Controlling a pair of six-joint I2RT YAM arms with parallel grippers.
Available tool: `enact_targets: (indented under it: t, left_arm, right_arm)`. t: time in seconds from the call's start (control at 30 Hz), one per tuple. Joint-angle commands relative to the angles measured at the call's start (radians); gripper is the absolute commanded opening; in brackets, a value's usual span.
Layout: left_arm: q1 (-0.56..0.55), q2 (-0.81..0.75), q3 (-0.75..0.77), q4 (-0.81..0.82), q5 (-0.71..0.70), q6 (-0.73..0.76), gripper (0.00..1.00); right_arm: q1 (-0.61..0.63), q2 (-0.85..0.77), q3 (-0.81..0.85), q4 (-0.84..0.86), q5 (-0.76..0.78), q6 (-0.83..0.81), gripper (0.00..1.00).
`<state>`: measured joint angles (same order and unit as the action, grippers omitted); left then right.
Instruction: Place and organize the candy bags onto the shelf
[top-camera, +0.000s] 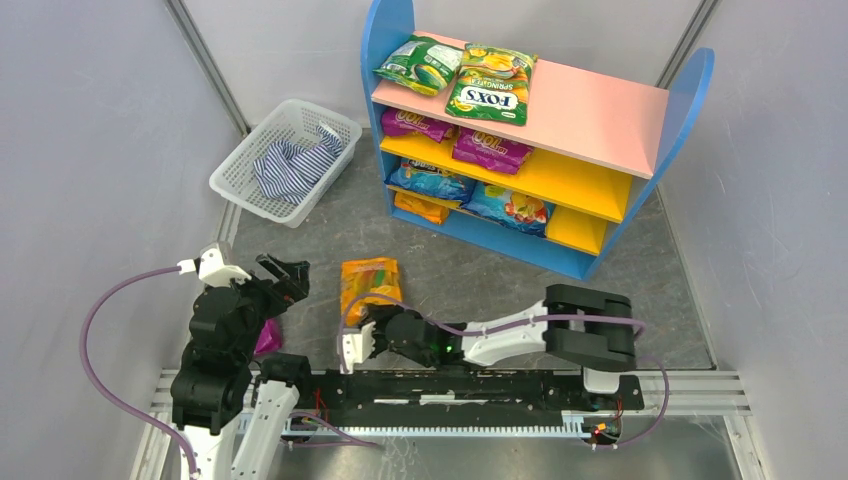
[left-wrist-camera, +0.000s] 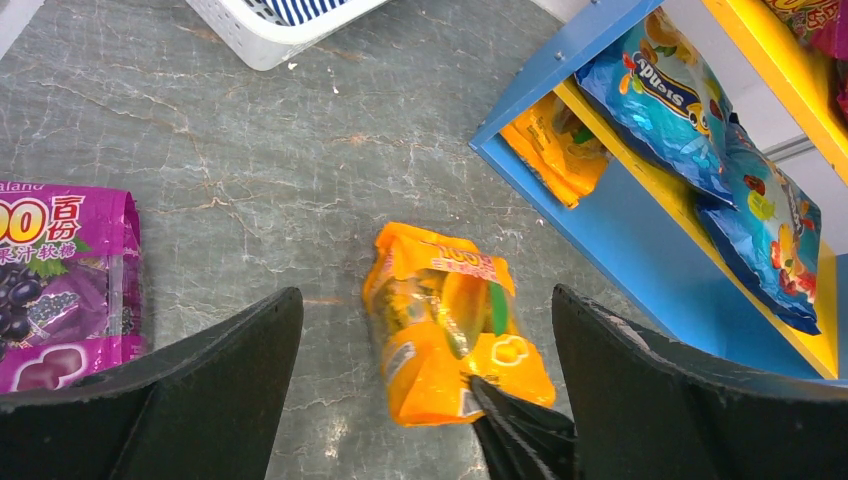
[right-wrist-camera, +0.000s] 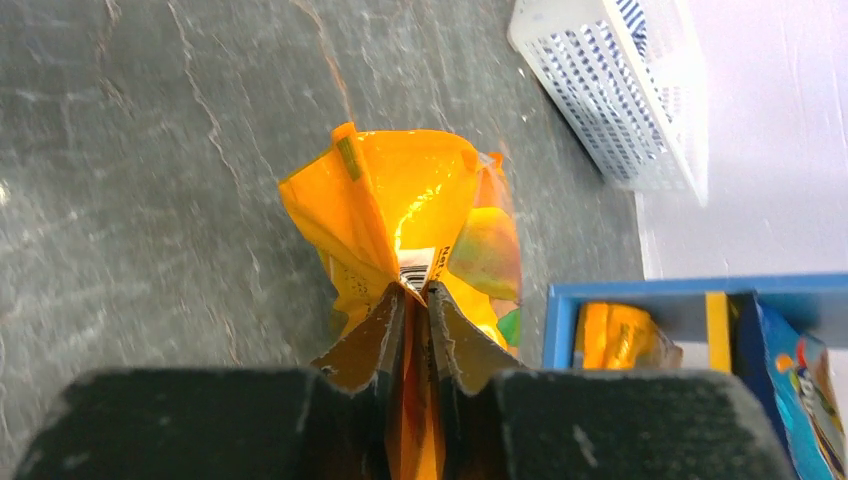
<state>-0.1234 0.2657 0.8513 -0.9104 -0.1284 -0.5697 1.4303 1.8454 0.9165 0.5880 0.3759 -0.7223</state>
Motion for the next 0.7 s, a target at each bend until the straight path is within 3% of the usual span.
enact_targets:
  t: [0.0, 0.3, 0.5, 0.67]
  left_arm:
    - [0.008, 0.008, 0.019, 0.030, 0.003, 0.008, 1.00]
    - [0.008, 0.002, 0.019, 0.032, 0.013, 0.013, 1.00]
    - [0.008, -0.015, 0.019, 0.031, 0.021, 0.014, 1.00]
    - [0.008, -0.022, 0.019, 0.035, 0.028, 0.019, 1.00]
  right_arm:
    - [-0.008, -0.154, -0.070, 0.022, 0.092, 0.022, 0.00]
    - [-0.124, -0.408, -0.231, -0.055, 0.146, 0.059, 0.00]
    - [-0.239, -0.492, -0.235, -0.131, 0.158, -0.003, 0.00]
    - [-0.332, -0.504, -0.175, -0.229, 0.077, -0.090, 0.00]
